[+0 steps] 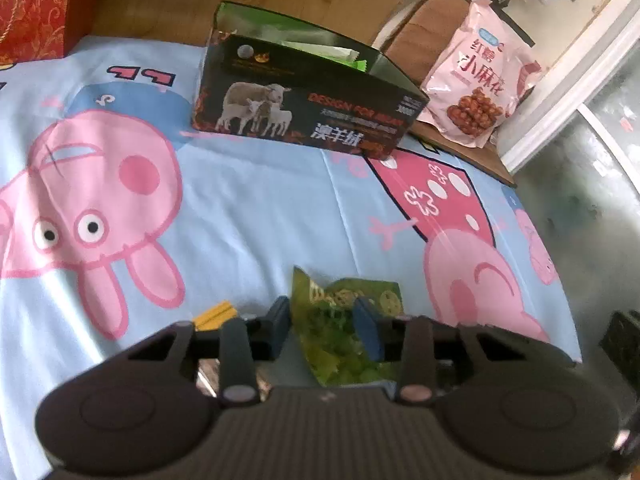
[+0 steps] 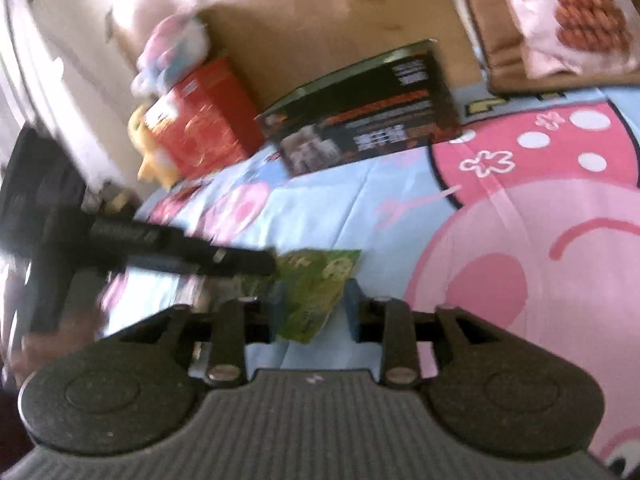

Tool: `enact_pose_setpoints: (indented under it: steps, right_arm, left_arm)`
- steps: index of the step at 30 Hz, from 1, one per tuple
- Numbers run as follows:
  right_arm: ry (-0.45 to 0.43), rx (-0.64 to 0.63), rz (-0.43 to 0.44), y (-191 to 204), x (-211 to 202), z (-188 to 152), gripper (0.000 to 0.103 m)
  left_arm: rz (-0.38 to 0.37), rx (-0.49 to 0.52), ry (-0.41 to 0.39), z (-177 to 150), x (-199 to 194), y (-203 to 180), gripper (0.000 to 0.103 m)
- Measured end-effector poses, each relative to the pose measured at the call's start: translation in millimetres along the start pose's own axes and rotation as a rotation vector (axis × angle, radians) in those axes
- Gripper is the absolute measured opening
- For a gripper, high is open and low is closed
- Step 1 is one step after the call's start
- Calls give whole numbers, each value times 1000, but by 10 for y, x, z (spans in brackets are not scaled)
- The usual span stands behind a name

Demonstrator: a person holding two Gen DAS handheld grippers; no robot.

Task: Organize snacks
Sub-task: 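Grasp the olive green packet with the left gripper, then lift the olive green packet into the black box and release it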

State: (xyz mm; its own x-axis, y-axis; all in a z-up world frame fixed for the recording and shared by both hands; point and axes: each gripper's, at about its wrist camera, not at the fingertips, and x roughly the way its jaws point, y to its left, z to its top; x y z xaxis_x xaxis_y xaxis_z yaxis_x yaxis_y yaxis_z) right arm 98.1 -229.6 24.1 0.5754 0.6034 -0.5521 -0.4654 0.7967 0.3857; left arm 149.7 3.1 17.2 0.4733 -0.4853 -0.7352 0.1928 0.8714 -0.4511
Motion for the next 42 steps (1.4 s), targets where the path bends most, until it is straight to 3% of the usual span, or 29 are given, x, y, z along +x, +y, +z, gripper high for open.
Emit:
enact_pose_setpoints:
  steps: [4, 7, 9, 12, 16, 20, 24, 27, 29, 30, 38, 42]
  right_arm:
    - [0, -242, -128, 372, 99, -115, 55]
    - [-10, -309, -175, 483, 167, -164, 60]
    - [-14, -292, -176, 457, 169, -151, 59]
    - [-38, -235, -190, 380, 154, -123, 59]
    - [-43, -218, -191, 358, 153, -124, 61]
    - [-38, -233, -190, 408, 168, -144, 69]
    - [-39, -228, -181, 415, 195, -114, 69]
    - [-44, -234, -182, 430, 214, -106, 62]
    - [-41, -233, -141, 444, 211, -114, 14]
    - [-37, -238, -171, 465, 234, -125, 10]
    - [-41, -225, -175, 442, 240, -103, 6]
    - [-88, -254, -212, 499, 208, -119, 2]
  left_arm:
    - [10, 20, -6, -35, -16, -87, 35]
    - [7, 53, -17, -74, -34, -174, 41]
    - [19, 82, -26, -94, -49, -230, 40]
    - [64, 114, -43, -111, -58, -299, 22]
    - [64, 108, -50, -116, -51, -296, 21]
    - [67, 187, -105, -180, -166, -415, 17]
    - [79, 228, -137, -208, -233, -462, 17]
    - [85, 236, -141, -207, -242, -442, 16]
    - [86, 228, -137, -203, -239, -422, 15]
    - [80, 229, -134, -198, -241, -411, 15]
    - [63, 214, -133, -148, -237, -345, 13]
    - [33, 182, -129, -100, -261, -295, 11]
